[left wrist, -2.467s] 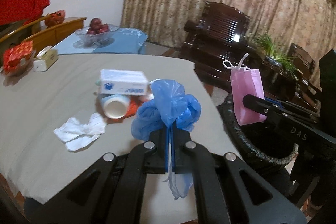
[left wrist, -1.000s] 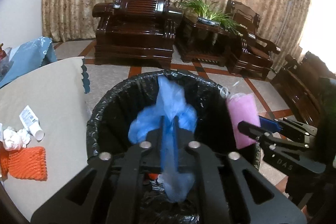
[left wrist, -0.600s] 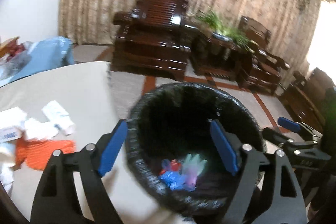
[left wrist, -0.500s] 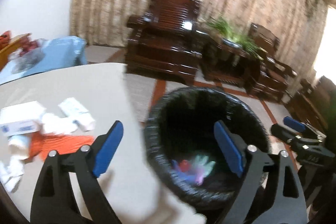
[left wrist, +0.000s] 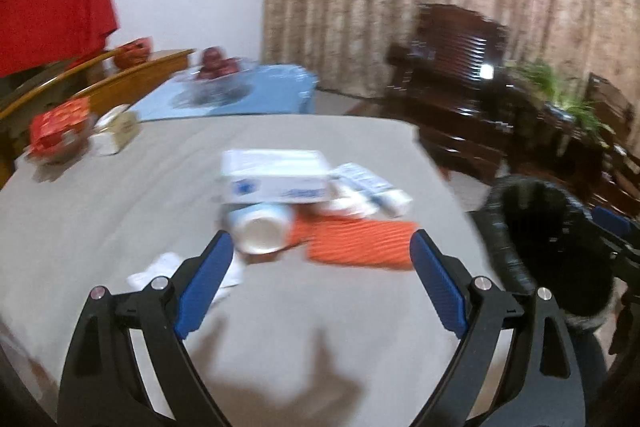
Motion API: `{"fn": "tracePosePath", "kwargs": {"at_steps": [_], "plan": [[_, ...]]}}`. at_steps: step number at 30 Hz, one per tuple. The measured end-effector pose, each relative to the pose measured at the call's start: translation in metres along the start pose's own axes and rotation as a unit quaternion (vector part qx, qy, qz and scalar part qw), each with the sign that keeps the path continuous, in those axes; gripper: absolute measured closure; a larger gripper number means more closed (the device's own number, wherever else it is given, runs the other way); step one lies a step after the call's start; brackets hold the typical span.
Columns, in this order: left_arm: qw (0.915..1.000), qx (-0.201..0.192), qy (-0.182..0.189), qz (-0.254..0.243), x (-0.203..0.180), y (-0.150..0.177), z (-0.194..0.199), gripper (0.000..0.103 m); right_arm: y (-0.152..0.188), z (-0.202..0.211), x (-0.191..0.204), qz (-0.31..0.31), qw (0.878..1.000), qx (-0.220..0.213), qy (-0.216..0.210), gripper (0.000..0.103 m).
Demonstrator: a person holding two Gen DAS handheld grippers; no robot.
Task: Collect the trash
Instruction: 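Grasp the white crumpled tissue with the left gripper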
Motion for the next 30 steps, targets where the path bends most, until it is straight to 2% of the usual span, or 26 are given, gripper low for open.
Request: {"fn": "tracePosePath", "kwargs": {"at_steps": [4, 10, 19, 25, 30], "plan": [[0.9992, 0.008, -0.037, 0.011, 0.041, 0.004, -0.007, 0.016, -0.003, -0.022, 0.035, 0.017, 0.999, 0.005, -0.03, 0.006], [0.9966, 0.039, -0.065, 0.032, 0.081, 0.021, -0.031, 0.017, 0.003, -0.057, 0.059, 0.028, 0.999, 0.021, -0.038, 0.006], [0.9919, 0.075, -0.083, 0.06, 0.1, 0.032, -0.076, 0.018, 0.008, -0.104, 0.066, 0.033, 0.998, 0.051, -0.035, 0.006], [0.9882, 0.102, -0.084, 0.078, 0.108, 0.038, -0.101, 0.026, 0.016, -0.126, 0.07, 0.037, 0.996, 0.069, -0.039, 0.006], [0.986, 0.113, -0.099, 0.072, 0.111, 0.04, -0.113, 0.039, 0.016, -0.136, 0.075, 0.044, 0.995, 0.074, -0.043, 0.006]]}}
Point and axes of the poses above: each gripper's, at about its wrist camera, not at the fingertips, and z roughly against the way its jaws point, x to its left, y to its underside, the point moved 6 cm from there along -z, roughly the way its jaws point, and after that the axes turned 10 degrees about z, right-handed, at the moved point
